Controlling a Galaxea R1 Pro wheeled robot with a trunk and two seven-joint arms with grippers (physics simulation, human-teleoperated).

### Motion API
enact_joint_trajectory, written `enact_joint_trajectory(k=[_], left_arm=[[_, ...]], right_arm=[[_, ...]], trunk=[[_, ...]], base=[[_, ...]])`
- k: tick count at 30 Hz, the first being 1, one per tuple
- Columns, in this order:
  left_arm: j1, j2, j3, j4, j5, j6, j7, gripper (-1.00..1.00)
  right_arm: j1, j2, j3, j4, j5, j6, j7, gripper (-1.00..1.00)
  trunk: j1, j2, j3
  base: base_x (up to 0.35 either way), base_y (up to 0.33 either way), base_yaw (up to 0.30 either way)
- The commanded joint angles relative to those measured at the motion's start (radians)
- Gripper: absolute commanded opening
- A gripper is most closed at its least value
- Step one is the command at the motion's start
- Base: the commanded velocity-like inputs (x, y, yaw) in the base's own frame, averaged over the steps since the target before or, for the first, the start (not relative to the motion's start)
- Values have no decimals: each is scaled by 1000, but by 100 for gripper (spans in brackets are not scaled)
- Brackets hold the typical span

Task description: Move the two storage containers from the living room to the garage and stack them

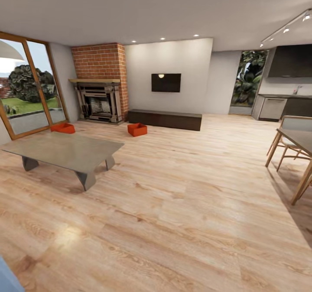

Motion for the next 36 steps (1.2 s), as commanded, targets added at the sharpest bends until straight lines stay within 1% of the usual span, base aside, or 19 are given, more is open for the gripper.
enact_joint_trajectory(k=[1,36], left_arm=[[0,0,0,-1,0,-2,0,100],[0,0,-2,-1,-3,-2,0,100]], right_arm=[[-1,0,7,3,-11,-5,6,100],[-2,0,8,3,-11,-5,6,100]], trunk=[[1,0,-1],[1,0,-1]], base=[[323,0,0],[323,0,0]])
